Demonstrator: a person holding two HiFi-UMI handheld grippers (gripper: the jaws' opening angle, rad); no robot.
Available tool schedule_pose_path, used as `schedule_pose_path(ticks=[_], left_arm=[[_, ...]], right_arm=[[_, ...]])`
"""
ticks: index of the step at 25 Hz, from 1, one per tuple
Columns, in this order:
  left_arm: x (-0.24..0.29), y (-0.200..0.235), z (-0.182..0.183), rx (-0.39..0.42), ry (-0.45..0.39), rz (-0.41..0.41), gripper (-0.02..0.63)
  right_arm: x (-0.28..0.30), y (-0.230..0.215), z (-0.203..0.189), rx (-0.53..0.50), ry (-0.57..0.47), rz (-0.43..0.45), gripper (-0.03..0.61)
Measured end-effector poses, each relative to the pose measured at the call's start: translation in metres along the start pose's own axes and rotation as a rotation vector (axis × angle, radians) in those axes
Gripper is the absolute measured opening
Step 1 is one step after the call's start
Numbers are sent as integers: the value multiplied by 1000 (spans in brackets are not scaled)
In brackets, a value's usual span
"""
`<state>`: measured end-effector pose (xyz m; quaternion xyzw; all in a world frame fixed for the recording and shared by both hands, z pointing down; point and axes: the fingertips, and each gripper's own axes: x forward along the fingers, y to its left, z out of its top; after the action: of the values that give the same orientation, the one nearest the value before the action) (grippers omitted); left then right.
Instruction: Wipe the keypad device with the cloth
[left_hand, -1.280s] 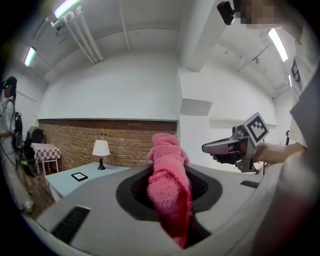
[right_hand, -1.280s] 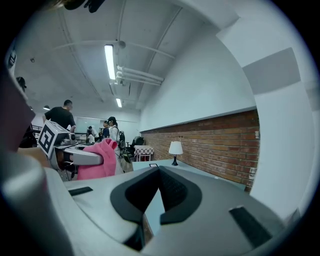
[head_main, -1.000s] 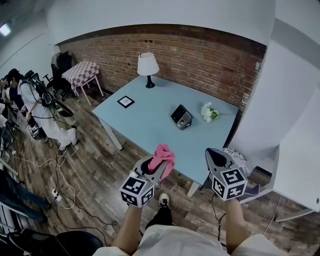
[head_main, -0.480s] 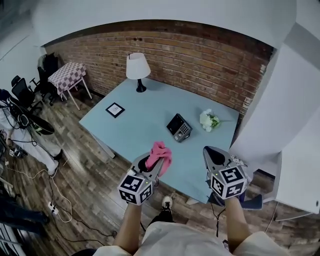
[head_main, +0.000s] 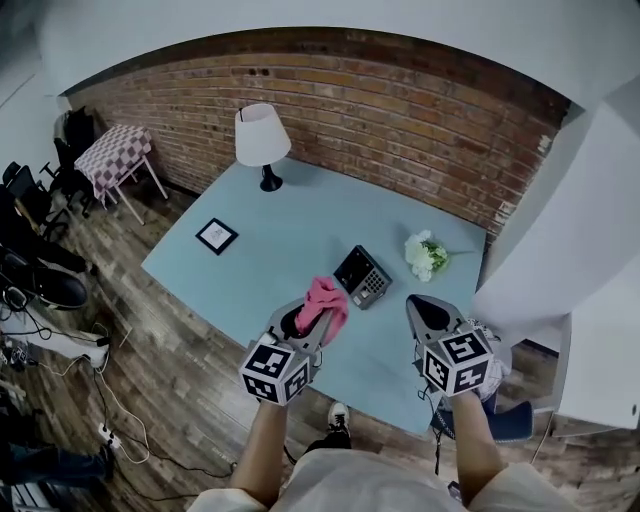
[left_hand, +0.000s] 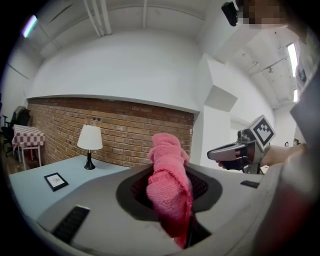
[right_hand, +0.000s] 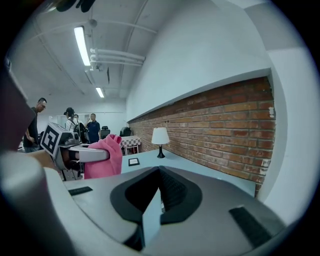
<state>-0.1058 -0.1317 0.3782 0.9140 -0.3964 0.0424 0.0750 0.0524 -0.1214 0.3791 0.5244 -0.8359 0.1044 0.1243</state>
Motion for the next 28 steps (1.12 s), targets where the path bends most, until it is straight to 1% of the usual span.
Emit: schedule_pose_path(ticks=[5, 6, 7, 12, 15, 21, 25, 27, 28], left_arm=[[42, 36, -8, -29, 14, -21, 137], [51, 42, -10, -37, 17, -25, 137], [60, 49, -14, -46, 20, -28, 137], [106, 80, -30, -84, 43, -32, 137], [137, 96, -36, -112, 41, -32, 137], [186, 114, -51, -149, 38, -28, 137], [213, 118, -71, -191, 44, -2, 137], [225, 118, -85, -202, 61, 0, 137], [231, 119, -91, -204, 72, 2, 137]], right_arm=[[46, -12, -7, 19, 52, 10, 6], [55, -15, -10, 20, 64, 11, 37], [64, -18, -13, 24, 75, 11, 37], [104, -43, -30, 51, 112, -35, 37], [123, -60, -40, 54, 147, -58, 38], [155, -84, -73, 62, 214, -70, 38], [175, -92, -101, 61, 268, -40, 38], [186, -92, -115, 41, 292, -11, 38], [191, -92, -121, 26, 301, 1, 48]])
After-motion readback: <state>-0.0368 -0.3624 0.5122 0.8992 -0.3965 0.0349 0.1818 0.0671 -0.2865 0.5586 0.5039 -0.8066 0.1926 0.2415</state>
